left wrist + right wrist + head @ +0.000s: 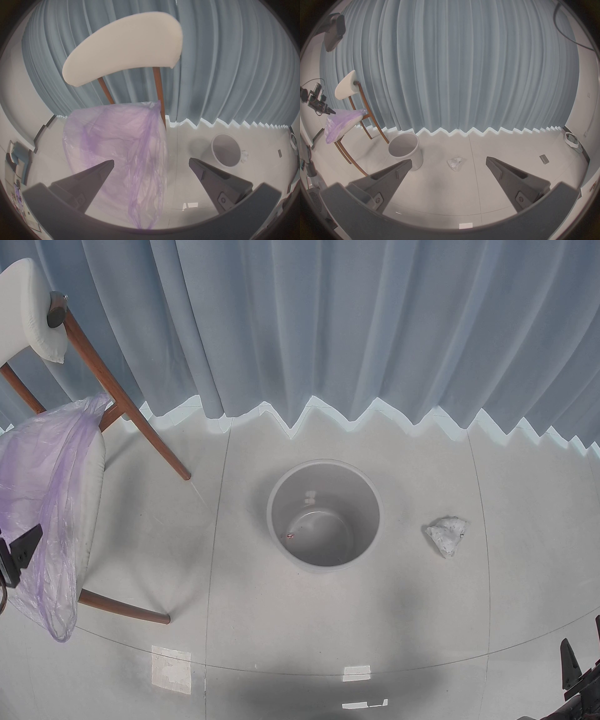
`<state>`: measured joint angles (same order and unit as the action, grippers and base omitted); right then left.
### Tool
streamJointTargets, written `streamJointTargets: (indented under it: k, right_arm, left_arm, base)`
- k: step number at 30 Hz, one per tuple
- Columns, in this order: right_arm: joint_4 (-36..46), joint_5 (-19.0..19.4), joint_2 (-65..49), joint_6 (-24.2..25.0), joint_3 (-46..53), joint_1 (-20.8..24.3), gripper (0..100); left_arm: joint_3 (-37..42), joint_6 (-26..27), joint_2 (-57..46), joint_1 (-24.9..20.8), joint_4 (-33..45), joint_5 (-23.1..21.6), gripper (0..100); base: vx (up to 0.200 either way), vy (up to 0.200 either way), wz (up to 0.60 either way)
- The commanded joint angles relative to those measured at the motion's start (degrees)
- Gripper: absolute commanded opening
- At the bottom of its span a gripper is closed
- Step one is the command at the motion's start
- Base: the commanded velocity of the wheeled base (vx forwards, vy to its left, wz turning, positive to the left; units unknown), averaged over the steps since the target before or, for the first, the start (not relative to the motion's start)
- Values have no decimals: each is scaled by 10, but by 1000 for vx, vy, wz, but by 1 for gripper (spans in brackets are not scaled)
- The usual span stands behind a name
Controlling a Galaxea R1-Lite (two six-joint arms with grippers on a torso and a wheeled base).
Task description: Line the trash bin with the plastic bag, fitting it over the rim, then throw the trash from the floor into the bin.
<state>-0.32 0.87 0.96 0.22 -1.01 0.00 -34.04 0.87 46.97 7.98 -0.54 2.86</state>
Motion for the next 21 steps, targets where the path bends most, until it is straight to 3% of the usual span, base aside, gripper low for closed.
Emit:
streamJointTargets:
  k: [1, 13, 16, 21]
  right_arm:
    - [0, 0, -10, 0, 10, 0, 100]
    - [0, 0, -10, 0, 10, 0, 100]
    - [0, 0, -10, 0, 10, 0, 100]
    - [0, 0, -10, 0, 10, 0, 100]
  left_arm:
    - [-15, 2, 124, 47, -62, -27, 100]
    - [-14, 15, 218, 41, -152, -30, 100]
    - [-14, 16, 240, 12, -181, -42, 100]
    - [-21, 20, 262, 6, -199, -34, 100]
  base:
    - [0, 0, 0]
    - [0, 0, 0]
    - [0, 0, 0]
    - [0, 0, 0]
